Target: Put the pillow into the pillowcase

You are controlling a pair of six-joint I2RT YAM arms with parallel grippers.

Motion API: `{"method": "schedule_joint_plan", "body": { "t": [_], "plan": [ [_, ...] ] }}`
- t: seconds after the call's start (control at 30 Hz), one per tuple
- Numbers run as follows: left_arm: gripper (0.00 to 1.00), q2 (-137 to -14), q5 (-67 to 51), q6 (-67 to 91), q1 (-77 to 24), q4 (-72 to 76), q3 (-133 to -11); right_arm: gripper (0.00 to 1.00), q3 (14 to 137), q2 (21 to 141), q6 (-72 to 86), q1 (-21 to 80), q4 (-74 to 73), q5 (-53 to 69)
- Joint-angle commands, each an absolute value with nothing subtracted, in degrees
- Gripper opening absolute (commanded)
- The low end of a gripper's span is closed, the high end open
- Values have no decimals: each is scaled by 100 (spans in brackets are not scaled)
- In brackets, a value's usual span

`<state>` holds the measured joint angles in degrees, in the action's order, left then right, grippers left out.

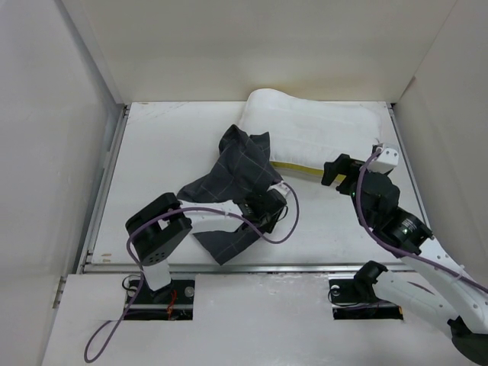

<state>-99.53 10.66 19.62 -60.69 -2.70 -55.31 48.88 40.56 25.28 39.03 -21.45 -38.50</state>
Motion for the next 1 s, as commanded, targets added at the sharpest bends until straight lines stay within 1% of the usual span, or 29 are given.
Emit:
{"method": "schedule_joint_plan", "body": {
  "t": [0.0, 0.07, 0.1, 0.23, 0.33, 0.37, 0.47, 0.63, 0.83, 0.97],
  "plan": [
    [26, -10116, 1371, 2013, -6082, -624, -5835, 100, 4896, 4025, 2461, 3911, -2013, -3981],
    [6, -10187, 1546, 2013, -6082, -799, -5914, 100, 4896, 3964, 2461, 3911, -2013, -3981],
    [0, -10187, 1616, 2013, -6082, -852, -6002, 100, 4896, 3964, 2461, 3911, -2013, -3981],
    [0, -9793, 1696, 1890, -6082, -932, -6257, 100, 4835, 3964, 2461, 3911, -2013, -3981],
    [0, -9476, 2003, 1819, -6082, -932, -6450, 100, 4834, 4025, 2461, 3911, -2013, -4086],
    [0, -9362, 2195, 1819, -6082, -984, -6538, 100, 4834, 4165, 2461, 3911, -2013, -4087],
    [0, -8913, 2197, 1819, -5731, -984, -6890, 100, 4834, 4411, 2514, 3911, -2013, -4227],
    [0, -8096, 1917, 1547, -5397, -792, -7066, 100, 4834, 5192, 2514, 3911, -1942, -4070],
    [0, -7937, 1696, 1406, -5159, -808, -7189, 100, 5045, 6159, 2461, 3911, -1820, -3490],
    [0, -8042, 1906, 1345, -5002, -1133, -7418, 100, 4816, 6564, 2461, 3911, -1285, -3322]
  ]
}}
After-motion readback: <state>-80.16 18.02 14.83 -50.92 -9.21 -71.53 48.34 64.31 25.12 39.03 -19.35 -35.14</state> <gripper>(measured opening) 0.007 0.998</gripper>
